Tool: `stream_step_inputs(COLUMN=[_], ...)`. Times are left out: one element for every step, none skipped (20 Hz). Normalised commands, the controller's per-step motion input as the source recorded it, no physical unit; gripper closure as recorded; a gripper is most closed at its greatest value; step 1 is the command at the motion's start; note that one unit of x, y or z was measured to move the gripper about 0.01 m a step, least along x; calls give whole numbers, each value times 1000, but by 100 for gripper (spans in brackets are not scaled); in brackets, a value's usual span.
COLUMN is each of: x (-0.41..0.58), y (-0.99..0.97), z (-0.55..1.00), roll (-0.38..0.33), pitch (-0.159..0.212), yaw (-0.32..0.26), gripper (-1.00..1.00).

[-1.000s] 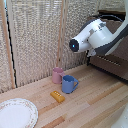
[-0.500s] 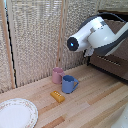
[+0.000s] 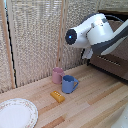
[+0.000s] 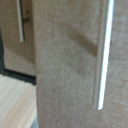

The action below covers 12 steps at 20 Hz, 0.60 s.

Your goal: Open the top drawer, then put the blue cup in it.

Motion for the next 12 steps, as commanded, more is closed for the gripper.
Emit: stream_step_inputs(x=[54, 54, 57, 57, 66, 71, 86, 97, 103, 117, 123, 137], y=[106, 106, 111, 111, 117, 129, 137, 146, 149, 154, 160, 169], z=[6, 6, 9, 6, 3, 3, 0, 3, 3, 0, 0, 0], roll=[347, 347, 346, 346, 348, 347, 348, 347, 347, 348, 348, 348], pitch=[87, 87, 86, 85, 86, 85, 85, 80, 81, 83, 83, 80], yaw=[-249, -249, -249, -247, -245, -243, -239, -237, -236, -231, -229, -224], gripper=[-100, -100, -100, -100, -100, -100, -100, -100, -100, -100, -100, -100])
